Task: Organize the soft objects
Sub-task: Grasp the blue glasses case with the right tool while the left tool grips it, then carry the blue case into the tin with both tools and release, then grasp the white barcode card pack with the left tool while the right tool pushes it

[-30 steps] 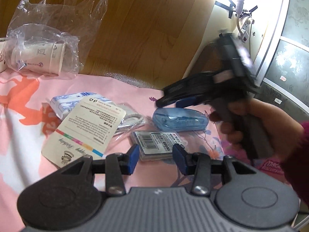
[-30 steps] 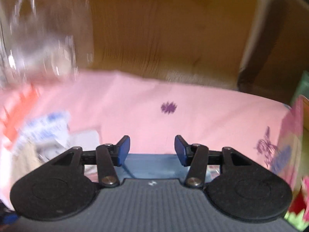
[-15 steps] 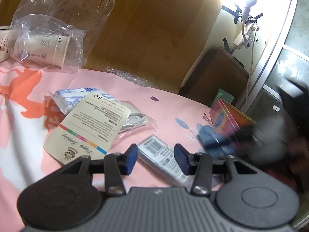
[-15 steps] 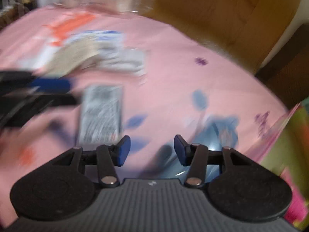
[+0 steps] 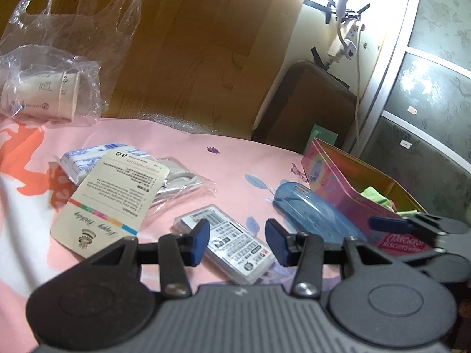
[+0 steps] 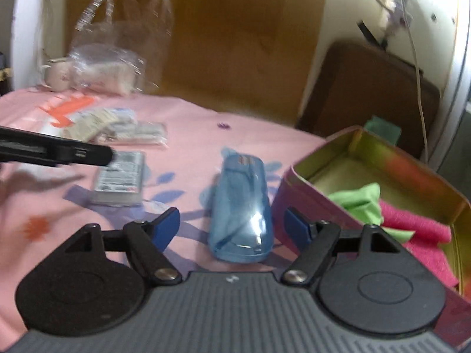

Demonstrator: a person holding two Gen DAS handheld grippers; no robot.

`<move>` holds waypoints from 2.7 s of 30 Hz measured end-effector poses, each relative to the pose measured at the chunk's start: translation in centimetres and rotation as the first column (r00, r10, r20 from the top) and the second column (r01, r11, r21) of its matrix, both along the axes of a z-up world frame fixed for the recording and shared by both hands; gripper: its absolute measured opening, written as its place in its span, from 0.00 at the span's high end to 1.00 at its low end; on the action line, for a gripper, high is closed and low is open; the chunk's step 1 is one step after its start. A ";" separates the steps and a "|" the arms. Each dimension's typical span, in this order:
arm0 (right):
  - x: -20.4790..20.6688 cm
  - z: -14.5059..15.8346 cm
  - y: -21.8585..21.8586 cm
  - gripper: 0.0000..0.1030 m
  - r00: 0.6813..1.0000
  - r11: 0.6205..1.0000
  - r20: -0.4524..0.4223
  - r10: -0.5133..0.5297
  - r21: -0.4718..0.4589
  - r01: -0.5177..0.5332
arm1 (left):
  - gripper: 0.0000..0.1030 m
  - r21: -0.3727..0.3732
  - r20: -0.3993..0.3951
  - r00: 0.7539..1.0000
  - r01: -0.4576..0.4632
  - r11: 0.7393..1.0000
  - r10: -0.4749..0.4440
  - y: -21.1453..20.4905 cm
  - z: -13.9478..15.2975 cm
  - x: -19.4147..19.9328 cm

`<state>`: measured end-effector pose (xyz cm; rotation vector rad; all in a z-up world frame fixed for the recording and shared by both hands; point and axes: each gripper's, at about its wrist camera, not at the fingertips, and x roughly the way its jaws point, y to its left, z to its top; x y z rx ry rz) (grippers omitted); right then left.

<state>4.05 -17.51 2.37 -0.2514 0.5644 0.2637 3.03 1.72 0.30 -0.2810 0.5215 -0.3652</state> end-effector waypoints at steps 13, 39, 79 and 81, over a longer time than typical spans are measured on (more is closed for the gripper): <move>-4.9 -1.3 -4.1 0.45 0.980 0.865 -0.199 -0.029 0.485 0.124 | 0.55 -0.098 -0.129 0.974 0.173 0.980 -0.185 -4.3 1.5 0.1; -5.4 2.9 -14.0 0.45 0.933 0.887 0.196 -0.303 0.415 0.201 | 0.64 -0.022 -0.003 0.907 0.421 0.907 -0.421 -23.0 8.7 5.4; -0.1 -0.2 7.2 0.27 0.975 0.965 -0.074 0.211 0.176 -0.196 | 0.64 -0.072 -0.142 0.973 -0.194 0.978 0.183 7.6 -0.6 -3.6; 1.2 -0.9 7.9 0.27 0.972 0.969 -0.121 0.203 0.166 -0.181 | 0.64 -0.059 -0.136 0.975 -0.185 0.981 0.176 7.1 -0.7 -3.3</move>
